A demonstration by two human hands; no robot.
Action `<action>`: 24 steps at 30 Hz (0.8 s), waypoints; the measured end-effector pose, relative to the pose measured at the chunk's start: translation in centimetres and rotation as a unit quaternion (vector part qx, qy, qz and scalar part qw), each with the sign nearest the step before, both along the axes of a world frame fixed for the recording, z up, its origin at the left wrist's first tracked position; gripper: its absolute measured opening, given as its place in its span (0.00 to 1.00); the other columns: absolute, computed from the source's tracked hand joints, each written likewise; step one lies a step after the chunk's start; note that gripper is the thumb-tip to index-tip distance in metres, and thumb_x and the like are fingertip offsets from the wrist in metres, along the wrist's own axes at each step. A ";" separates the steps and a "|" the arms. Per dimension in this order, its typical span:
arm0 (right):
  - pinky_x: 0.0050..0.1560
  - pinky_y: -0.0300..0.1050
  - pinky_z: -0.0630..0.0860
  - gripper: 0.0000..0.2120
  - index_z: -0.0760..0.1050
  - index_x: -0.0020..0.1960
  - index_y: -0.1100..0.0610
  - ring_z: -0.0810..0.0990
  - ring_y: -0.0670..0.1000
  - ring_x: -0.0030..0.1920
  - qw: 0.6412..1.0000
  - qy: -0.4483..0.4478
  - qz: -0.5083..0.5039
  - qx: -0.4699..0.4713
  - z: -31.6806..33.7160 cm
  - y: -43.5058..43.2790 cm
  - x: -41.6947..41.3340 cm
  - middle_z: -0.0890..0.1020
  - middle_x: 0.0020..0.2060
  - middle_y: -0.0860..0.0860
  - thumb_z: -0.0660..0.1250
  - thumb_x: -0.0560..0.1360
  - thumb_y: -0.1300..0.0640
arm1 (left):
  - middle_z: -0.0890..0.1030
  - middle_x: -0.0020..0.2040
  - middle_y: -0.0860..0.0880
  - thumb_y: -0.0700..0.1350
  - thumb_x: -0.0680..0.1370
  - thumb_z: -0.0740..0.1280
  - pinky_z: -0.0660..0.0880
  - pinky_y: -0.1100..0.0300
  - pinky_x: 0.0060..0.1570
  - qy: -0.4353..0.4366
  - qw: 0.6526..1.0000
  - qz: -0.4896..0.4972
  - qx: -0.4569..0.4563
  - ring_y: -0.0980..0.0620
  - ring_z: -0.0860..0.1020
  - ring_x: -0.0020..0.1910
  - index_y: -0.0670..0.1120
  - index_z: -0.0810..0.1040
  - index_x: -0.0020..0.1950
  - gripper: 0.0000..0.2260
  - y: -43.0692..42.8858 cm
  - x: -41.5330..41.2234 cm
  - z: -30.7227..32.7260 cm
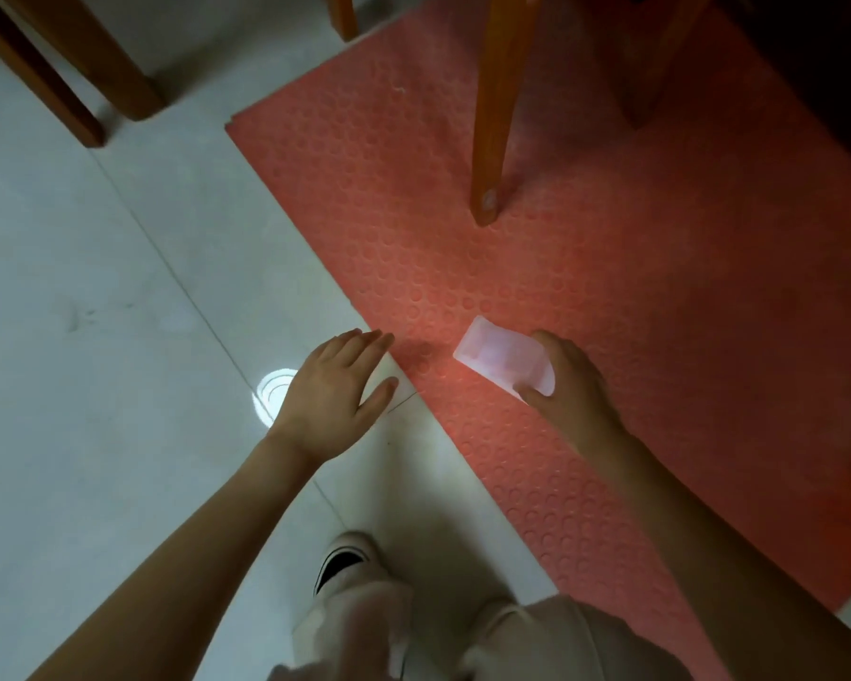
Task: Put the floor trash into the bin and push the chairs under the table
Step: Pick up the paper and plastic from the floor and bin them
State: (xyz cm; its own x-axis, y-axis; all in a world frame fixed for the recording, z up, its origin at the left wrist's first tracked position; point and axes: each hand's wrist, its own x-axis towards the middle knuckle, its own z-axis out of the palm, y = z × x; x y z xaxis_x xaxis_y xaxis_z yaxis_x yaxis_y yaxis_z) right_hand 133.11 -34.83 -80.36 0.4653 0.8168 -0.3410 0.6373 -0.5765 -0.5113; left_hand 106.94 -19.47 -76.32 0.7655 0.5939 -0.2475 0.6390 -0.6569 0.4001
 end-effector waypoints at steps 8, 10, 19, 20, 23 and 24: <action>0.61 0.44 0.70 0.33 0.68 0.70 0.48 0.72 0.51 0.64 0.997 0.045 -0.040 0.043 21.9 -1.2 -4.9 0.74 0.65 0.49 0.77 0.69 0.56 | 0.76 0.66 0.43 0.55 0.80 0.55 0.66 0.47 0.67 -0.010 1.000 0.022 -0.008 0.42 0.72 0.65 0.43 0.71 0.70 0.24 -2.2 -2.0 19.0; 0.60 0.41 0.68 0.33 0.68 0.70 0.47 0.72 0.51 0.63 0.997 0.043 -0.039 0.054 29.3 -1.7 -5.9 0.74 0.64 0.48 0.77 0.69 0.55 | 0.75 0.67 0.43 0.55 0.80 0.54 0.66 0.46 0.68 -0.017 0.999 0.030 -0.004 0.41 0.72 0.66 0.43 0.70 0.71 0.24 -2.7 -2.5 25.4; 0.56 0.45 0.71 0.32 0.68 0.70 0.49 0.73 0.54 0.61 0.993 -0.018 -0.016 0.117 61.7 -5.1 -9.4 0.75 0.62 0.50 0.76 0.69 0.52 | 0.73 0.69 0.45 0.53 0.80 0.56 0.61 0.47 0.71 -0.078 0.994 0.051 0.064 0.43 0.68 0.70 0.44 0.68 0.73 0.23 -6.9 -5.0 58.6; 0.57 0.47 0.71 0.32 0.68 0.70 0.49 0.72 0.54 0.61 0.990 -0.022 -0.007 0.138 64.9 -5.3 -9.8 0.75 0.61 0.51 0.76 0.69 0.52 | 0.72 0.70 0.45 0.53 0.80 0.57 0.60 0.47 0.71 -0.087 0.991 0.053 0.082 0.44 0.67 0.70 0.45 0.67 0.73 0.24 -7.4 -5.3 62.0; 0.59 0.47 0.70 0.32 0.68 0.70 0.49 0.71 0.52 0.61 0.984 -0.025 0.014 0.178 72.8 -6.3 -11.5 0.75 0.61 0.50 0.76 0.69 0.52 | 0.71 0.71 0.46 0.54 0.80 0.56 0.59 0.48 0.72 -0.104 0.984 0.055 0.134 0.44 0.65 0.72 0.45 0.67 0.74 0.23 -9.6 -6.8 70.3; 0.60 0.47 0.70 0.32 0.67 0.71 0.50 0.71 0.52 0.62 0.981 -0.028 0.022 0.190 74.8 -6.7 -12.1 0.75 0.62 0.50 0.75 0.69 0.52 | 0.71 0.71 0.46 0.54 0.81 0.56 0.59 0.48 0.72 -0.107 0.981 0.060 0.150 0.45 0.65 0.72 0.45 0.67 0.74 0.23 -10.5 -7.5 72.4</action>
State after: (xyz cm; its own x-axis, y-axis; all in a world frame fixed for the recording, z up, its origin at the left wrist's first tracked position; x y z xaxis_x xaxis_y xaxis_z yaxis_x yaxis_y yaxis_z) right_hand 120.97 -41.58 -5.61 0.4359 0.8998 0.0162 0.6904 -0.3228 -0.6474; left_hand 99.46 -29.94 -3.94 0.7007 0.7048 0.1106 0.6418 -0.6904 0.3339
